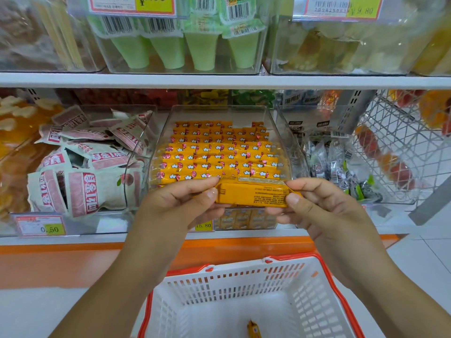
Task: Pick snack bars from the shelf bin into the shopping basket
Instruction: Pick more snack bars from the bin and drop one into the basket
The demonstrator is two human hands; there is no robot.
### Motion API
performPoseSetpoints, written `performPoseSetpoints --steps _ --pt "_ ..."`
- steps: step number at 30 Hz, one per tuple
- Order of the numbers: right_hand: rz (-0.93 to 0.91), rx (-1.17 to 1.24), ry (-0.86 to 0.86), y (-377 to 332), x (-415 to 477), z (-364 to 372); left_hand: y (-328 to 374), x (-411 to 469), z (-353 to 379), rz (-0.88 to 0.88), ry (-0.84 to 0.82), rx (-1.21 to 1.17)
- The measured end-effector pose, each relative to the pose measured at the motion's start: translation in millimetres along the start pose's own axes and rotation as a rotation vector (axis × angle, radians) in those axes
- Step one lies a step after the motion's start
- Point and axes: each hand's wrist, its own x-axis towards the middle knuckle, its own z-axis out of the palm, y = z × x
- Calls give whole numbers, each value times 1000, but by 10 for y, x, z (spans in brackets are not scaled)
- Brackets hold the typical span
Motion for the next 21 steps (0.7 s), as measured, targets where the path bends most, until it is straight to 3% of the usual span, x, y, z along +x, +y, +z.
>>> performPoseSetpoints --steps 8,14,17,21 --pt "28 38 -11 9 12 -13 -15 24 -18 -22 -39 104" --pt "-9 -104 10 45 13 28 -43 27 -70 -17 -129 308" --pt "4 -158 86 103 47 53 -94 32 -51 18 -107 425" --pt "35 -34 42 152 92 95 -176 96 -33 121 -51 578"
